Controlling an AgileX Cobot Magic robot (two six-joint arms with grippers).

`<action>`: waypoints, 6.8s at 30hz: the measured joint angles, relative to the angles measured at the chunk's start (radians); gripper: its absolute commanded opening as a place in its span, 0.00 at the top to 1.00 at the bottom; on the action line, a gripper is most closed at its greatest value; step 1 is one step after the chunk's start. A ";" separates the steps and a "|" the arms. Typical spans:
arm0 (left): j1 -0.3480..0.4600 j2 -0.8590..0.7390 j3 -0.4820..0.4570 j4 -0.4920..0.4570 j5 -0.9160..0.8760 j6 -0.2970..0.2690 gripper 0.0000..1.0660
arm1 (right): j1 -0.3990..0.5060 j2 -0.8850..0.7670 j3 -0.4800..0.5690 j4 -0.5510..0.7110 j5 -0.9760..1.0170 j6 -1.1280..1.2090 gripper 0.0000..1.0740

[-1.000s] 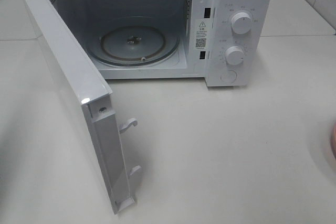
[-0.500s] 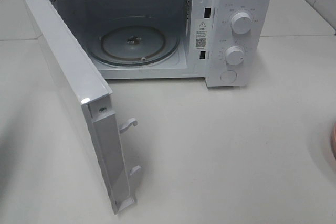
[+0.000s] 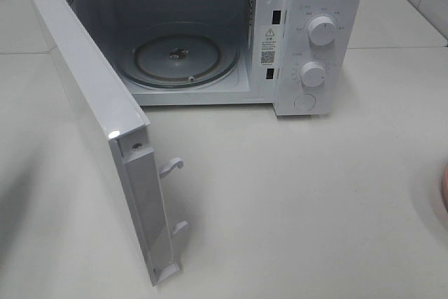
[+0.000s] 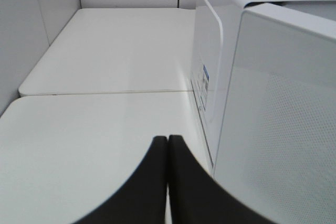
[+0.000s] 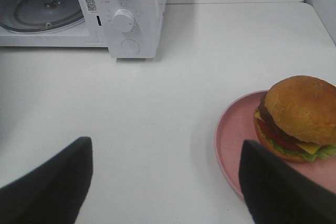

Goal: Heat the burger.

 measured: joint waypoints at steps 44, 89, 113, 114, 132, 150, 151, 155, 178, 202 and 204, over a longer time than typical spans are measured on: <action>-0.204 0.398 -0.210 0.296 -0.122 -0.210 1.00 | 0.000 0.000 0.000 0.000 0.000 0.000 0.29; -0.420 0.578 -0.471 0.190 -0.041 -0.238 1.00 | 0.000 0.000 0.000 0.000 0.000 0.000 0.29; -0.552 0.729 -0.688 0.149 0.065 -0.214 1.00 | 0.000 0.000 0.000 0.000 0.000 0.000 0.29; -0.552 0.729 -0.688 0.149 0.065 -0.214 1.00 | 0.000 0.000 0.000 0.000 0.000 0.000 0.29; -0.633 0.816 -0.851 0.158 0.123 -0.207 1.00 | 0.000 0.000 0.000 0.000 0.000 0.000 0.29; -0.657 0.823 -0.914 0.143 0.196 -0.232 1.00 | 0.000 0.000 0.000 0.000 0.000 0.000 0.29; -0.665 0.810 -0.920 0.124 0.258 -0.236 0.97 | 0.000 0.000 0.000 0.000 0.000 0.000 0.29; -0.699 0.771 -0.934 0.092 0.441 -0.238 0.62 | 0.000 0.000 0.000 0.000 0.000 0.000 0.29; -0.893 0.663 -0.936 0.063 1.377 -0.237 0.06 | 0.000 0.000 0.000 0.000 0.000 0.000 0.29; -0.333 0.289 -0.818 -0.243 1.725 0.054 0.06 | 0.000 0.000 0.000 0.000 0.000 0.000 0.29; -0.259 0.226 -0.776 -0.269 1.718 0.054 0.06 | 0.000 0.000 0.000 0.000 0.000 0.000 0.29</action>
